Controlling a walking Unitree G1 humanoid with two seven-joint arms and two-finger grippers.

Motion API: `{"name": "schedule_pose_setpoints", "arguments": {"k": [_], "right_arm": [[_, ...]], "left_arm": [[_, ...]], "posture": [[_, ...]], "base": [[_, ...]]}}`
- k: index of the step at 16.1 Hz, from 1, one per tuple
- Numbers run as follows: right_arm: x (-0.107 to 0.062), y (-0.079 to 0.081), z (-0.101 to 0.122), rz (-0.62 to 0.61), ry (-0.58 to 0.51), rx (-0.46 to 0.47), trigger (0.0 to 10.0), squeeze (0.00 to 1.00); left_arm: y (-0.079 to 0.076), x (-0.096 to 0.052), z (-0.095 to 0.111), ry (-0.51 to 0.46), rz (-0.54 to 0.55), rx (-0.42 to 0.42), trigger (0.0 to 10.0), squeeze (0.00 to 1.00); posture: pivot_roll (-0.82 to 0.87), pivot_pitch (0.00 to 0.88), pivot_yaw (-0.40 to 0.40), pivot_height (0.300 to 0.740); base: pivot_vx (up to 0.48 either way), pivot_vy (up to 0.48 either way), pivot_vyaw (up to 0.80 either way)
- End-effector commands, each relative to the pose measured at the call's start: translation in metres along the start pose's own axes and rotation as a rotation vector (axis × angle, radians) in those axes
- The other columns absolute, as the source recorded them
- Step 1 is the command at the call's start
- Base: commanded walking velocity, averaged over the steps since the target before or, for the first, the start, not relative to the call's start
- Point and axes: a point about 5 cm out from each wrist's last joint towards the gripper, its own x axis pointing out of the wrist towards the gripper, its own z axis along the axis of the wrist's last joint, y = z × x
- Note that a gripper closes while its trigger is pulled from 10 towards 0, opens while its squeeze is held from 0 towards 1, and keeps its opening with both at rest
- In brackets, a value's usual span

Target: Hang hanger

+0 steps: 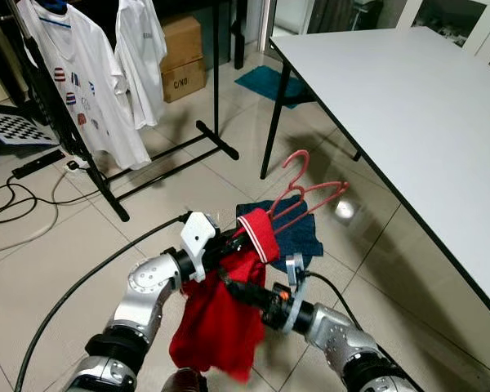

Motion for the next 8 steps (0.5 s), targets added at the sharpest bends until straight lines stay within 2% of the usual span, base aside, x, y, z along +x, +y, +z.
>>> {"name": "schedule_pose_setpoints", "arguments": {"k": [1,3,6,8], "right_arm": [[-0.001,-0.001,0.016,0.0,-0.123,0.035,2.2,0.0],[-0.005,-0.003,0.03,-0.02,-0.213,0.068,2.2,0.0],[-0.012,-0.004,0.034,-0.037,-0.174,0.034,2.4,0.0],[-0.015,-0.003,0.035,-0.039,-0.151,0.013,2.9,0.0]], "left_arm": [[0.001,0.0,-0.002,0.015,0.006,0.016,10.0,0.0],[0.004,-0.006,-0.009,0.052,0.02,0.026,10.0,0.0],[0.008,-0.015,-0.022,0.171,0.041,0.063,10.0,0.0],[0.009,-0.021,-0.036,0.317,0.033,0.105,10.0,0.0]], "posture": [[0.19,0.115,-0.009,0.74],[0.19,0.115,-0.011,0.74],[0.19,0.113,-0.014,0.74],[0.19,0.112,-0.017,0.74]], "base": [[0.0,0.0,0.0],[0.0,0.0,0.0],[0.0,0.0,0.0],[0.0,0.0,0.0]]}}
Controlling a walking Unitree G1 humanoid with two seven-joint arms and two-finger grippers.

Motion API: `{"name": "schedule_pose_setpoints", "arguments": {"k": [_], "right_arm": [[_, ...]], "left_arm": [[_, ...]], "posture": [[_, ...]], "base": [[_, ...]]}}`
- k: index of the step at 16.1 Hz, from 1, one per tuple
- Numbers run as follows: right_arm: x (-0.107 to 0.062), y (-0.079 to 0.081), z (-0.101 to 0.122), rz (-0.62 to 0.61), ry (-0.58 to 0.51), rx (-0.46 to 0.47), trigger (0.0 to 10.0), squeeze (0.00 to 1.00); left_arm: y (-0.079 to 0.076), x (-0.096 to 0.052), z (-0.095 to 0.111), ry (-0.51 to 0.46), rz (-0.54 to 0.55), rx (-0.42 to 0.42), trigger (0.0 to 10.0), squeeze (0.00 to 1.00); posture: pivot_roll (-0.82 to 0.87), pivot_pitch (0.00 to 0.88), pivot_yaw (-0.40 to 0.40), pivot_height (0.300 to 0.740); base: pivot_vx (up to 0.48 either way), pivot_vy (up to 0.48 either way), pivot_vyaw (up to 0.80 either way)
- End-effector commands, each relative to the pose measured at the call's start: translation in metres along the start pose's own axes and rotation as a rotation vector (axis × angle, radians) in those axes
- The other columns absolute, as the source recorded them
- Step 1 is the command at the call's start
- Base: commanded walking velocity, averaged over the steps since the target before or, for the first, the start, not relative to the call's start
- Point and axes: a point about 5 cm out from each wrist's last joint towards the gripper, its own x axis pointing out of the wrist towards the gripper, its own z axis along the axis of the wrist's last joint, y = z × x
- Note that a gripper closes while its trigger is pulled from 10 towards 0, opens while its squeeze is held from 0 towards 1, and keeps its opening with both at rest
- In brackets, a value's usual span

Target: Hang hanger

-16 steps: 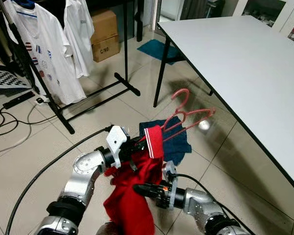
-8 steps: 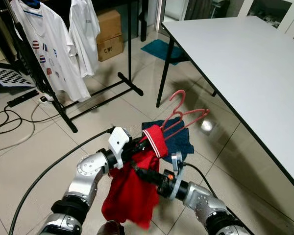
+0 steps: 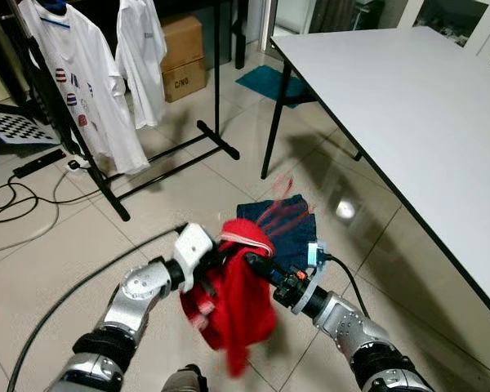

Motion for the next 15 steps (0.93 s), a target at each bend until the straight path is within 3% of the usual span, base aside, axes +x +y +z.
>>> {"name": "schedule_pose_setpoints", "arguments": {"k": [1,3,4,5,7,10,14,15], "right_arm": [[-0.003,0.001,0.005,0.01,-0.015,-0.021,3.1,0.0],[-0.003,0.004,0.005,0.021,-0.011,-0.044,3.7,0.0],[-0.002,0.008,0.003,0.037,0.023,-0.078,4.6,0.0],[-0.001,0.011,-0.002,0.056,0.083,-0.124,10.0,0.0],[-0.004,0.014,-0.01,0.075,0.175,-0.18,10.0,0.0],[-0.022,0.012,-0.02,0.056,0.338,-0.269,10.0,0.0],[-0.026,0.014,-0.021,0.051,0.402,-0.327,10.0,0.0],[-0.025,0.014,-0.02,0.042,0.399,-0.333,10.0,0.68]], "left_arm": [[-0.004,0.001,-0.007,0.059,-0.022,0.008,10.0,0.0],[-0.005,0.002,-0.011,0.087,-0.023,-0.016,10.0,0.0],[-0.007,0.004,-0.01,0.078,-0.025,-0.01,10.0,0.0],[-0.008,0.007,-0.006,0.055,-0.023,0.0,10.0,0.0],[-0.006,0.01,0.002,0.002,-0.003,0.02,10.0,0.0],[0.008,0.011,0.033,-0.172,0.056,0.072,10.0,0.0],[0.015,0.008,0.049,-0.2,0.02,0.203,10.0,0.0],[0.016,0.006,0.051,-0.198,0.002,0.241,10.0,0.0]], "posture": [[0.19,0.112,-0.018,0.74],[0.18,0.112,-0.015,0.74],[0.18,0.112,-0.013,0.74],[0.18,0.111,-0.011,0.74],[0.18,0.111,-0.01,0.74],[0.17,0.108,-0.012,0.74],[0.17,0.103,-0.016,0.74],[0.17,0.102,-0.018,0.74]], "base": [[0.0,0.0,0.0],[0.0,0.0,0.0],[0.0,0.0,0.0],[0.0,0.0,0.0],[0.0,0.0,0.0],[0.0,0.0,0.0],[0.0,0.0,0.0],[0.0,0.0,0.0]]}}
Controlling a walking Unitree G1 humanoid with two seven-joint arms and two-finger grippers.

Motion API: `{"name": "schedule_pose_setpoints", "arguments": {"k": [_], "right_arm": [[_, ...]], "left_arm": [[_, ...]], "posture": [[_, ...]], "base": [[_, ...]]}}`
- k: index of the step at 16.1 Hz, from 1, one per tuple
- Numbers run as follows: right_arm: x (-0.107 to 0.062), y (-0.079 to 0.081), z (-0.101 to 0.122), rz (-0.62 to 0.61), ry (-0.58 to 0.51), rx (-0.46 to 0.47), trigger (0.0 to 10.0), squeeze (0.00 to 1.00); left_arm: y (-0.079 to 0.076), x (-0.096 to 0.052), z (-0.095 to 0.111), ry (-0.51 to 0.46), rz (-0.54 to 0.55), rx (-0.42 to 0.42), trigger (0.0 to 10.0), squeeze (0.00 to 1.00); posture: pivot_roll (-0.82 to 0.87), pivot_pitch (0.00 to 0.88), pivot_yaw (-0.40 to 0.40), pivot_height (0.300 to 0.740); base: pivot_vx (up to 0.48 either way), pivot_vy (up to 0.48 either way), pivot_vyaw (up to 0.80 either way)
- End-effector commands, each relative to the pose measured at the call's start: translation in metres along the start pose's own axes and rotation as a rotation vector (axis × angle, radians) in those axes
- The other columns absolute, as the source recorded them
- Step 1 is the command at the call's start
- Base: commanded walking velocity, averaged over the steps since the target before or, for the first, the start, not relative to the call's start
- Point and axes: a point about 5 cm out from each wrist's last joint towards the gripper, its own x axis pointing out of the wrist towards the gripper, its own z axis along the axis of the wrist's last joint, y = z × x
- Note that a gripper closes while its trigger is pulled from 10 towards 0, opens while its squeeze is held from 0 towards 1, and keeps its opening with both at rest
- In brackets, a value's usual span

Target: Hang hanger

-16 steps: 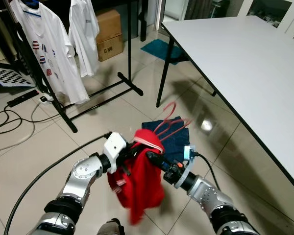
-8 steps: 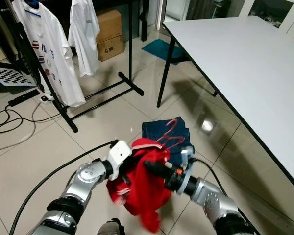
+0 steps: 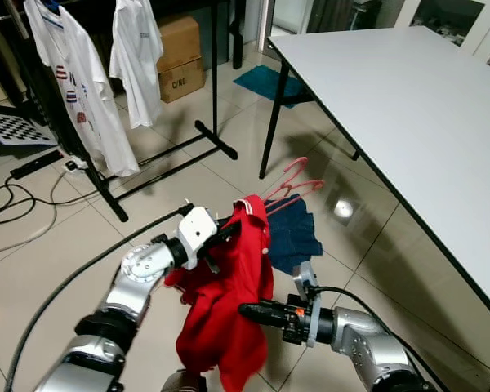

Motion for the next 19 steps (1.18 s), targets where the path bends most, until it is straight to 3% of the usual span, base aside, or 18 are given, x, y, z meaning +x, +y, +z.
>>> {"name": "schedule_pose_setpoints", "arguments": {"k": [1,2,3,4,5,6,7,9,10,15,16,17,19], "right_arm": [[0.0,0.001,0.002,-0.003,-0.003,-0.027,10.0,0.88],[0.001,0.004,-0.001,0.025,0.042,-0.04,10.0,1.0],[0.001,0.007,-0.005,0.043,0.084,-0.053,10.0,1.0],[0.0,0.007,-0.005,0.042,0.091,-0.052,10.0,0.0],[-0.002,0.006,-0.005,0.035,0.093,-0.054,10.0,0.0],[-0.006,0.005,-0.004,0.029,0.079,-0.046,10.0,0.21],[-0.007,0.005,-0.003,0.032,0.069,-0.034,10.0,1.0],[-0.008,0.007,-0.001,0.038,0.043,-0.025,10.0,1.0],[-0.009,0.008,0.002,0.034,0.004,-0.013,10.0,0.0],[-0.012,0.007,0.014,0.011,-0.104,0.024,10.0,0.0],[-0.012,0.006,0.014,0.002,-0.107,0.023,10.0,0.02],[-0.013,0.002,0.016,-0.018,-0.126,0.05,10.0,1.0],[-0.011,0.004,0.01,-0.016,-0.067,0.029,10.0,1.0]], "left_arm": [[0.001,0.003,0.007,-0.019,-0.029,0.052,10.0,0.0],[0.003,0.001,0.009,-0.012,-0.046,0.104,10.0,0.0],[0.005,0.0,0.011,-0.004,-0.063,0.145,10.0,0.0],[0.007,-0.001,0.012,0.006,-0.081,0.172,10.0,0.0],[0.007,-0.002,0.011,0.014,-0.089,0.184,10.0,0.0],[0.008,-0.003,0.01,0.03,-0.093,0.195,10.0,0.0],[0.009,-0.003,0.009,0.033,-0.091,0.196,10.0,0.0],[0.01,-0.003,0.008,0.039,-0.079,0.196,10.0,0.0],[0.008,0.0,0.009,0.032,-0.073,0.195,10.0,0.0],[0.008,0.001,0.008,0.027,-0.056,0.189,10.0,0.0],[0.008,0.001,0.008,0.025,-0.053,0.187,10.0,0.0],[0.009,0.001,0.009,0.017,-0.042,0.181,10.0,0.0],[0.009,0.002,0.01,0.011,-0.037,0.178,10.0,0.0]], "posture": [[0.17,0.101,-0.018,0.74],[0.17,0.098,-0.02,0.74],[0.17,0.098,-0.02,0.74],[0.17,0.097,-0.02,0.74],[0.17,0.096,-0.021,0.74],[0.17,0.096,-0.021,0.74],[0.17,0.096,-0.021,0.74],[0.17,0.098,-0.022,0.74],[0.17,0.098,-0.022,0.74],[0.16,0.099,-0.022,0.74],[0.16,0.099,-0.022,0.74],[0.16,0.098,-0.024,0.74],[0.16,0.096,-0.025,0.74]], "base": [[0.0,0.0,0.0],[0.0,0.0,0.0],[0.0,0.0,0.0],[0.0,0.0,0.0],[0.0,0.0,0.0],[0.0,0.0,0.0],[0.0,0.0,0.0],[0.0,0.0,0.0],[0.0,0.0,0.0],[0.0,0.0,0.0],[0.0,0.0,0.0],[0.0,0.0,0.0],[0.0,0.0,0.0]]}}
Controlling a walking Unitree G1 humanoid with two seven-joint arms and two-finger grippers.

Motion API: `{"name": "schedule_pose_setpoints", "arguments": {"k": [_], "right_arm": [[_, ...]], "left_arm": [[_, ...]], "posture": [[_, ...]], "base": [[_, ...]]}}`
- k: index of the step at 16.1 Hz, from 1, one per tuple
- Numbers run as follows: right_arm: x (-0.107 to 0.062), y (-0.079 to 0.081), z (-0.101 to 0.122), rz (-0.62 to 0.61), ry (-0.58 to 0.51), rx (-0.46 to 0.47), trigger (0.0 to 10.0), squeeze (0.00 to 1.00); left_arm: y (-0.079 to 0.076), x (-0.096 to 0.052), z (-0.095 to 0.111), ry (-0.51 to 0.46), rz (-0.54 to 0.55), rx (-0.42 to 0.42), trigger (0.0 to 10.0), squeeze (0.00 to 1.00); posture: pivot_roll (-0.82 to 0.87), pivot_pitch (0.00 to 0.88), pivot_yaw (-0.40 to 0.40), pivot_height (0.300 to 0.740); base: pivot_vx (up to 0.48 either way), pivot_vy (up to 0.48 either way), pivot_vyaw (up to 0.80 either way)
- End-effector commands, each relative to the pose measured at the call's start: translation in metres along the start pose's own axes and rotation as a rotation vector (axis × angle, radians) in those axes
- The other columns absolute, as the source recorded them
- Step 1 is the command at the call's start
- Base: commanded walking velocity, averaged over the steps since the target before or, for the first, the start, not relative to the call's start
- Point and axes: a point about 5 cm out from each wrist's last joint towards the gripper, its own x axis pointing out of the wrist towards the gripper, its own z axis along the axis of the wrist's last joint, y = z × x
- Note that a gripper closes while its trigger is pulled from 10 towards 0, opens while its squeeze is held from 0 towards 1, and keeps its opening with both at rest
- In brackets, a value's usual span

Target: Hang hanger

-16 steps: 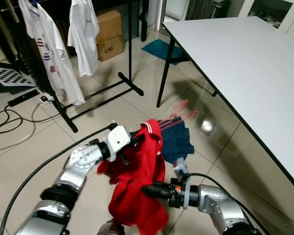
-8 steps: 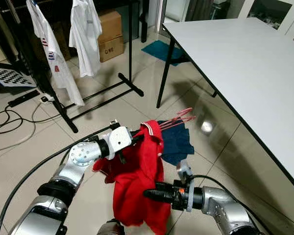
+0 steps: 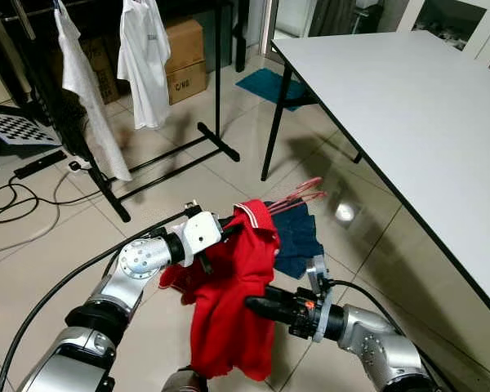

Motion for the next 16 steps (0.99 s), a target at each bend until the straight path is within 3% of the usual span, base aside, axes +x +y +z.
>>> {"name": "schedule_pose_setpoints", "arguments": {"k": [1,2,3,5,7,12,14,16], "right_arm": [[-0.001,-0.001,-0.004,-0.015,0.037,-0.02,10.0,0.29],[-0.002,-0.001,-0.006,-0.024,0.044,-0.017,10.0,0.29],[-0.003,-0.005,-0.007,-0.051,0.046,-0.012,10.0,0.0],[-0.008,-0.018,-0.011,-0.184,0.096,-0.05,10.0,0.0],[-0.022,-0.043,-0.017,-0.483,0.197,-0.137,10.0,0.0],[-0.042,-0.054,-0.011,-0.581,0.164,-0.154,10.0,0.0],[-0.06,-0.068,-0.008,-0.82,0.22,-0.26,10.0,0.0],[-0.072,-0.072,-0.013,-0.96,0.276,-0.312,10.0,0.0]], "left_arm": [[0.005,0.002,0.005,-0.023,0.017,0.012,10.0,0.0],[0.006,0.002,0.005,-0.024,0.02,0.012,10.0,0.0],[0.007,0.002,0.006,-0.027,0.026,0.013,10.0,0.0],[0.01,0.002,0.008,-0.039,0.037,0.022,10.0,0.0],[0.015,0.004,0.014,-0.07,0.055,0.046,10.0,0.0],[0.015,0.003,0.018,-0.094,0.044,0.082,10.0,0.0],[0.012,-0.002,0.024,-0.143,0.014,0.118,10.0,0.0],[0.008,-0.008,0.031,-0.19,-0.03,0.142,10.0,0.0]], "posture": [[0.16,0.095,-0.025,0.74],[0.16,0.094,-0.025,0.74],[0.16,0.093,-0.025,0.74],[0.16,0.093,-0.025,0.74],[0.16,0.09,-0.025,0.74],[0.16,0.088,-0.028,0.74],[0.16,0.087,-0.032,0.74],[0.16,0.088,-0.034,0.74]], "base": [[0.0,0.0,0.0],[0.0,0.0,0.0],[0.0,0.0,0.0],[0.0,0.0,0.0],[0.0,0.0,0.0],[0.0,0.0,0.0],[0.0,0.0,0.0],[0.0,0.0,0.0]]}}
